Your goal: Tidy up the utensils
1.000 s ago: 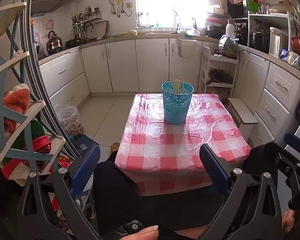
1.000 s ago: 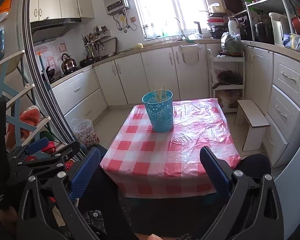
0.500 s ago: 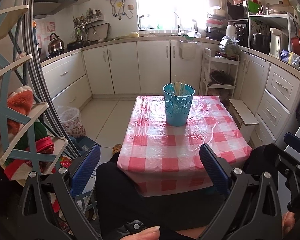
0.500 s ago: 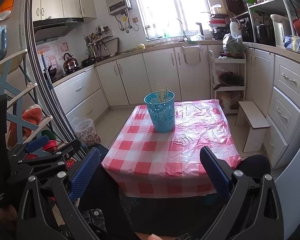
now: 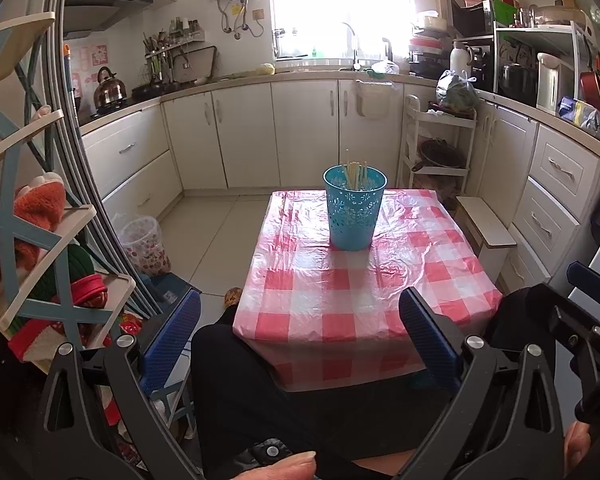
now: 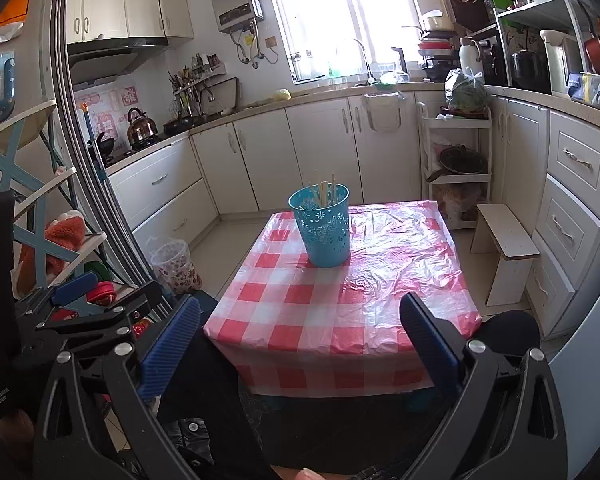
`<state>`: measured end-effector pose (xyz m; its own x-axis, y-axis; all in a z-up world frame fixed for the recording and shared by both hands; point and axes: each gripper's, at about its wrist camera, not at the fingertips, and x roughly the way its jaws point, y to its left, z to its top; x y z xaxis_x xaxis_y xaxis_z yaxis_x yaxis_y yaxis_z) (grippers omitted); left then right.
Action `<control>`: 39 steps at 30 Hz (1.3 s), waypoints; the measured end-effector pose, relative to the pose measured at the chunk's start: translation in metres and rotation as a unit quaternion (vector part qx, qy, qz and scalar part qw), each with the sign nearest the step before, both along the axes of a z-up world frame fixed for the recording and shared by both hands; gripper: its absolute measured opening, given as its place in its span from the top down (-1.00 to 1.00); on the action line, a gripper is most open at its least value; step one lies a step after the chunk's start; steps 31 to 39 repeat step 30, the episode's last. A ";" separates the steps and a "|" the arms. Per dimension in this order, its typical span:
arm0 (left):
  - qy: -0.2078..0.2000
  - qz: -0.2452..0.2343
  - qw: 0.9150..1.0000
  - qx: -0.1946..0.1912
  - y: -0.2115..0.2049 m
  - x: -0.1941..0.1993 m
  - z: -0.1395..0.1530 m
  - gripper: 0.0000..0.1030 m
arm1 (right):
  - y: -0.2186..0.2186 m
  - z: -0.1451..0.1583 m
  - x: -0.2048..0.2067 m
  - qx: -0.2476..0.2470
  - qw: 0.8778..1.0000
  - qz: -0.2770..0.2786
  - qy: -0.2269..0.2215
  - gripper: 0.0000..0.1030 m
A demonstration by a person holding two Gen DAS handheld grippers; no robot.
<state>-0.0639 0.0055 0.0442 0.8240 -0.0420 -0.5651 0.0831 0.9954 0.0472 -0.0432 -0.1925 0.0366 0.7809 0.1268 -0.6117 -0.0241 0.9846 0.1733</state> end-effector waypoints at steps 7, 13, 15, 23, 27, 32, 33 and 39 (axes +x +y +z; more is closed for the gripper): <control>0.001 -0.001 1.000 0.001 0.000 0.000 0.000 -0.85 | 0.001 0.001 0.000 0.000 1.000 0.000 0.000 -0.86; 0.011 -0.005 1.000 -0.004 0.001 0.002 -0.003 -0.85 | 0.001 0.000 0.000 0.001 1.000 0.002 0.003 -0.86; 0.013 -0.008 1.000 -0.022 0.005 0.003 -0.005 -0.85 | 0.001 -0.002 0.001 0.002 1.000 0.003 0.005 -0.86; 0.009 -0.006 0.999 -0.035 0.011 0.004 -0.006 -0.85 | -0.002 -0.005 0.003 0.005 1.000 0.004 0.007 -0.86; 0.021 -0.011 0.999 -0.035 0.008 0.008 -0.010 -0.85 | -0.002 -0.005 0.004 0.006 1.000 0.003 0.007 -0.86; 0.025 -0.018 0.999 -0.035 0.006 0.009 -0.012 -0.85 | -0.003 -0.006 0.004 0.008 1.000 0.001 0.008 -0.86; 0.025 -0.018 0.999 -0.035 0.006 0.009 -0.012 -0.85 | -0.003 -0.006 0.004 0.008 1.000 0.001 0.008 -0.86; 0.025 -0.018 0.999 -0.035 0.006 0.009 -0.012 -0.85 | -0.003 -0.006 0.004 0.008 1.000 0.001 0.008 -0.86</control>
